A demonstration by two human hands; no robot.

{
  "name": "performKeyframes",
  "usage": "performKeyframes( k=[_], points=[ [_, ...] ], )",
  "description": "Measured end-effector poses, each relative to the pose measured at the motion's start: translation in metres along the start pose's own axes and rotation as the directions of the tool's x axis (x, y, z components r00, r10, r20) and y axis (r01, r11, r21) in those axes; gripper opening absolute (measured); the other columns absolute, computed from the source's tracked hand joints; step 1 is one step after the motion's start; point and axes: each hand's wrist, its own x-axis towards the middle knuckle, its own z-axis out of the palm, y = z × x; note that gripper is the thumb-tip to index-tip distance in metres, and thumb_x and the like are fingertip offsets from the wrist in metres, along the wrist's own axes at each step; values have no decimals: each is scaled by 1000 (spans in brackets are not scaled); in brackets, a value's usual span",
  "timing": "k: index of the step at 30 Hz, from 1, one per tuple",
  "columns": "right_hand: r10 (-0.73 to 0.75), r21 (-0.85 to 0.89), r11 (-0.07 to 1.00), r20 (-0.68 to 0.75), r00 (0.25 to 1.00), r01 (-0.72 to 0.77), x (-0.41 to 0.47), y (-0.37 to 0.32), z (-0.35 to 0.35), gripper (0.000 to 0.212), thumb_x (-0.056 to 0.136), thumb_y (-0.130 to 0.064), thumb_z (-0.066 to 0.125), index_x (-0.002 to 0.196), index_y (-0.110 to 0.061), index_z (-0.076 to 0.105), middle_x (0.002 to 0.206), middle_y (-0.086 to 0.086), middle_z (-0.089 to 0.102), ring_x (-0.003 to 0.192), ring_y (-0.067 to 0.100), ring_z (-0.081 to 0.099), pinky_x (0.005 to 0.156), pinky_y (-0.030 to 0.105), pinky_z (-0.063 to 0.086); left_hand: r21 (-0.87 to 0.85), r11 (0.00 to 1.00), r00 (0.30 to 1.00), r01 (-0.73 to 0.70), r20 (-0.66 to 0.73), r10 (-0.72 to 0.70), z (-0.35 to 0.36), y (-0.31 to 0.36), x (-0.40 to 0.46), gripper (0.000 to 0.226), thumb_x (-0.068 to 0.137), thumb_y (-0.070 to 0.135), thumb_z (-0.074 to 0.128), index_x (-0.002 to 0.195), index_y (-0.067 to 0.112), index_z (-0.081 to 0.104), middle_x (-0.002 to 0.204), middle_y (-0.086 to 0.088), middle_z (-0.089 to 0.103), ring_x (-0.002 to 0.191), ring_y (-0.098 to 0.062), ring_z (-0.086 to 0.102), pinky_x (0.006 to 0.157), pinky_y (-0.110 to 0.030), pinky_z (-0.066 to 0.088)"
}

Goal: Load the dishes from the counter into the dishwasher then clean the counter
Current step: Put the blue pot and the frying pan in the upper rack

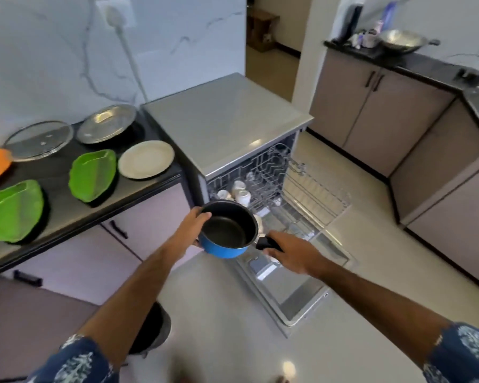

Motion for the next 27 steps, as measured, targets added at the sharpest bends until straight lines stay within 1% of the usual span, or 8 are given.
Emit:
performKeyframes(
  k=[4,8,12,18,20,23,25,27],
  points=[
    [41,35,999,-27,999,-40,-13,63,-25,26,100,-47,47,119,-29,49,113,-4,64,97,16,60,85,37,50,-23,999,999,44,4,-44,77,24,25,26,104,35,45,126,22,49,119,-6,57,102,-23,57,65,-37,54],
    [78,92,993,-20,997,-76,8,107,-41,26,101,-48,45,118,-28,45,106,-4,65,90,16,61,83,38,52,-41,996,997,73,26,-72,117,35,68,32,102,41,47,129,25,49,129,-7,57,119,-29,54,83,-48,55],
    [78,136,988,-11,997,-75,32,120,-53,30,102,-47,43,119,-22,47,100,-1,65,85,16,62,79,35,53,-79,995,998,58,26,-56,128,42,98,28,104,37,45,127,23,49,132,-6,53,121,-27,52,70,-38,52],
    [138,166,976,46,989,-144,128,172,-70,29,104,-43,40,120,-20,47,85,-4,59,66,5,52,57,24,37,-88,994,997,66,44,-62,157,55,202,32,101,36,51,128,20,47,122,-4,51,115,-25,51,87,-44,50],
    [159,178,970,62,985,-168,161,190,-66,28,104,-45,38,119,-23,47,82,-8,57,66,4,52,58,24,37,-67,998,997,6,72,-2,164,56,233,34,96,35,56,123,15,51,113,-6,57,110,-24,56,88,-45,51],
    [162,238,955,76,984,-175,211,222,-55,30,102,-53,36,115,-28,47,81,-10,57,65,5,53,64,28,46,-21,999,998,34,61,-32,176,51,289,28,102,27,53,125,12,51,118,-10,59,109,-25,57,90,-45,51],
    [163,245,954,63,985,-174,239,240,-47,26,103,-50,38,115,-30,47,81,-11,57,68,6,55,66,29,46,23,999,998,39,38,-40,183,46,320,39,99,34,53,131,13,49,122,-11,58,110,-25,56,96,-42,48],
    [170,254,951,47,984,-176,269,263,-39,23,103,-47,40,115,-29,48,81,-10,58,69,9,56,63,28,42,65,995,997,79,15,-80,194,35,353,56,91,44,52,140,19,44,132,-10,54,119,-27,53,104,-51,45]
  ],
)
